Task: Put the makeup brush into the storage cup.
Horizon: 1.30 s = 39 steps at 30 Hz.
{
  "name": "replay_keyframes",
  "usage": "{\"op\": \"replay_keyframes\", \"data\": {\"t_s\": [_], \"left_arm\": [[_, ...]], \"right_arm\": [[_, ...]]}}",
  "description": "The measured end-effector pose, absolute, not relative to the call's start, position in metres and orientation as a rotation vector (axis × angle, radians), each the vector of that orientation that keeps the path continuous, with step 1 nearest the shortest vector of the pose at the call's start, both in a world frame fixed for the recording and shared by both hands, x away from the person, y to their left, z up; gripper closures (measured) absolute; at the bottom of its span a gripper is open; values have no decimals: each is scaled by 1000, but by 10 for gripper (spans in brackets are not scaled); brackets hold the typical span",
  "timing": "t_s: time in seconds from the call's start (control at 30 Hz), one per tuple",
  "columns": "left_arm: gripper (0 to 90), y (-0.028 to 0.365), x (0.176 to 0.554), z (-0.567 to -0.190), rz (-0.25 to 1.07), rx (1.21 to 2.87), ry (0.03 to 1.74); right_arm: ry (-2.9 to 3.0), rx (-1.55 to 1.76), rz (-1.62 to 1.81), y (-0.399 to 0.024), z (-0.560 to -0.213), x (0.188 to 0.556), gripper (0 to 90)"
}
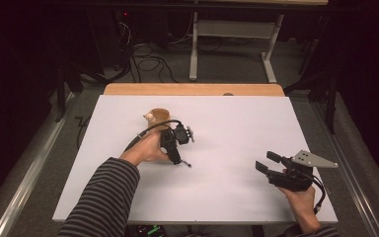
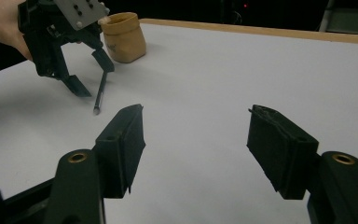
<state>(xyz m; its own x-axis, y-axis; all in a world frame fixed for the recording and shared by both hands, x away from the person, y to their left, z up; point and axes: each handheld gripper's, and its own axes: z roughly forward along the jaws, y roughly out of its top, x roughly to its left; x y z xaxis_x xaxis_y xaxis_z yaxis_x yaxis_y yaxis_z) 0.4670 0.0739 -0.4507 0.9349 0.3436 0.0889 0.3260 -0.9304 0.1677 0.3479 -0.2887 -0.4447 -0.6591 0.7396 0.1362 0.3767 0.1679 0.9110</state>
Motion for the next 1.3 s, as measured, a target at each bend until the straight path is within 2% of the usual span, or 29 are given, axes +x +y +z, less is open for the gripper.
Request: {"op": "replay_keyframes", "data": {"t_s": [0.57,0.7,1.3], "left_arm": [[346,72,471,-456,174,2965,502],[417,72,470,-456,159,2954,503],[586,73,471,-455,62,2951,498]], "right_arm": [[2113,1066,1495,-289,-445,348,374],[2113,1066,1494,-289,-445,348,374],[2116,1067,1496,-289,-445,349,374]]}}
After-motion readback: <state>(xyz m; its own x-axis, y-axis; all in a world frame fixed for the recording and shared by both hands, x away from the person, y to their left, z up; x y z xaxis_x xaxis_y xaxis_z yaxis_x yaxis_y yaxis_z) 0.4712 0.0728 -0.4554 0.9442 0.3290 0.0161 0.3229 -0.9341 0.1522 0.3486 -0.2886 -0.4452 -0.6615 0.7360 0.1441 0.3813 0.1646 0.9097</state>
